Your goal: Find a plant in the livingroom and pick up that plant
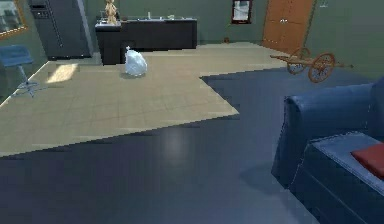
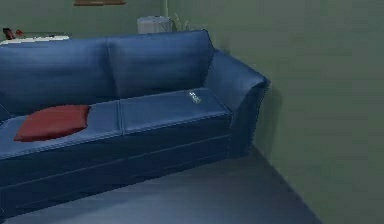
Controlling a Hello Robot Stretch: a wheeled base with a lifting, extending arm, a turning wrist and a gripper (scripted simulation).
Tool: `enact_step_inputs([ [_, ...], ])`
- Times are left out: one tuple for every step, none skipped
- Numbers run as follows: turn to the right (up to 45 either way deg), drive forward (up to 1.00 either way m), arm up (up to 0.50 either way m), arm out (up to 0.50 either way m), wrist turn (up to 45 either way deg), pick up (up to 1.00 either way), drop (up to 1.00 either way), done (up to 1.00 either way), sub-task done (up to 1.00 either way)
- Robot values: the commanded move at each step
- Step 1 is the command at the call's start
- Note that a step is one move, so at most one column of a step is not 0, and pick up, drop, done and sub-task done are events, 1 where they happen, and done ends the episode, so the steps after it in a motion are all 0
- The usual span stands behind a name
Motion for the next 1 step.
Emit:
enact_step_inputs([
  [0.0,1.00,0.00,0.00,0.0,0.00,0.00,0.00,0.00],
])
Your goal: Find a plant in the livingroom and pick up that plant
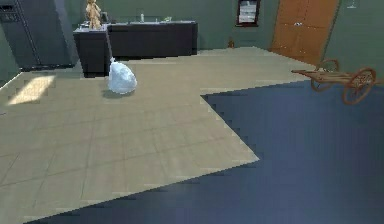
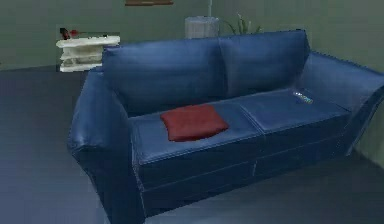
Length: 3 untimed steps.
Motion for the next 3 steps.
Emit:
enact_step_inputs([
  [3.0,0.00,0.00,0.00,0.0,0.00,0.00,0.00,0.00],
  [0.0,0.55,0.00,0.00,0.0,0.00,0.00,0.00,0.00],
  [24.0,0.00,0.00,0.00,0.0,0.00,0.00,0.00,0.00],
])
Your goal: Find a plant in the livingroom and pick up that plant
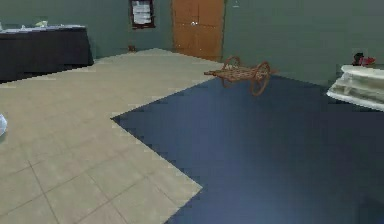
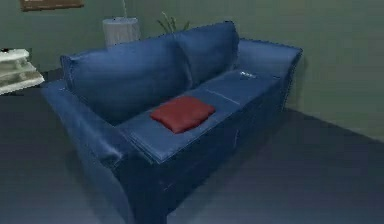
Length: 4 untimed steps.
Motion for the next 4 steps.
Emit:
enact_step_inputs([
  [0.0,0.45,0.00,0.00,0.0,0.00,0.00,0.00,0.00],
  [42.0,0.00,0.00,0.00,0.0,0.00,0.00,0.00,0.00],
  [0.0,1.00,0.00,0.00,0.0,0.00,0.00,0.00,0.00],
  [3.0,0.00,0.00,0.00,0.0,0.00,0.00,0.00,0.00],
])
